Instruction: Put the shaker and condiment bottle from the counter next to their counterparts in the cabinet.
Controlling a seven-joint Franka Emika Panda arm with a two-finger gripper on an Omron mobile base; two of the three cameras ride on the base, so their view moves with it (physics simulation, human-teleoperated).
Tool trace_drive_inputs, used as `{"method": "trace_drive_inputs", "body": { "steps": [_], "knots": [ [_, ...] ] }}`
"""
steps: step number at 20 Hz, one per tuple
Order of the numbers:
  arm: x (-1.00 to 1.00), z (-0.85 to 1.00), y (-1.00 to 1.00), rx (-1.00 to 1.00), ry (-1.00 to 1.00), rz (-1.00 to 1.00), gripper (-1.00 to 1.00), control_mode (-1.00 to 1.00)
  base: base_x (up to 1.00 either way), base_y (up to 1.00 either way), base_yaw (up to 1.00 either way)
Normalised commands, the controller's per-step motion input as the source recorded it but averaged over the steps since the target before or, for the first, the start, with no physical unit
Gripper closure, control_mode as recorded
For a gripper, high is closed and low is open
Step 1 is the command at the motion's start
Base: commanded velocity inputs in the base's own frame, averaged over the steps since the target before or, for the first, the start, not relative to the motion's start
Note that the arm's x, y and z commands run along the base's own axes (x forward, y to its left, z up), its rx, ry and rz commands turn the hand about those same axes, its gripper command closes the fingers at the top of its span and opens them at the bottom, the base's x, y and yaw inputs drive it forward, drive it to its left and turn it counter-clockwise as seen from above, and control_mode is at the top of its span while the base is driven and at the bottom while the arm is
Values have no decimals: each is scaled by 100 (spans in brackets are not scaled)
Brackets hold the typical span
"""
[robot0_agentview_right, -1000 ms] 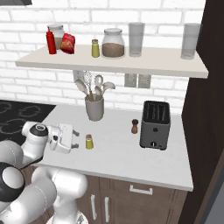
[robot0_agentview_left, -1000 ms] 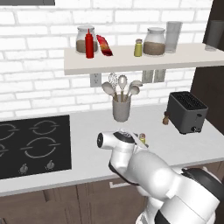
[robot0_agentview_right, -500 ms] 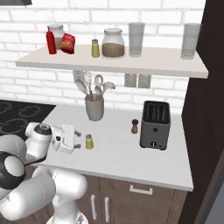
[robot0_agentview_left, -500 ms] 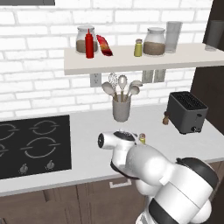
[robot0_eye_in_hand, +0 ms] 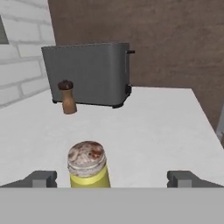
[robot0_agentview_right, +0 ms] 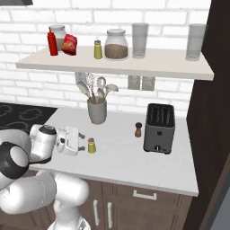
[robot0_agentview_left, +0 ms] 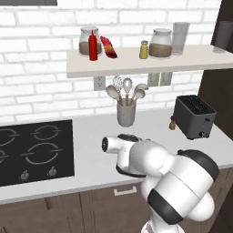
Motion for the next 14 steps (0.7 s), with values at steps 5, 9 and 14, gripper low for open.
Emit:
{"method": "trace_drive_inputs", "body": {
  "steps": [5, 9, 14],
  "knots": [
    [18, -17, 0, -1, 0, 0, -100, -100, 0, 0, 0],
    [20, -16, 0, -1, 0, 0, -100, -100, 0, 0, 0],
    [13, -18, 0, -1, 0, 0, -100, -100, 0, 0, 0]
  ]
}}
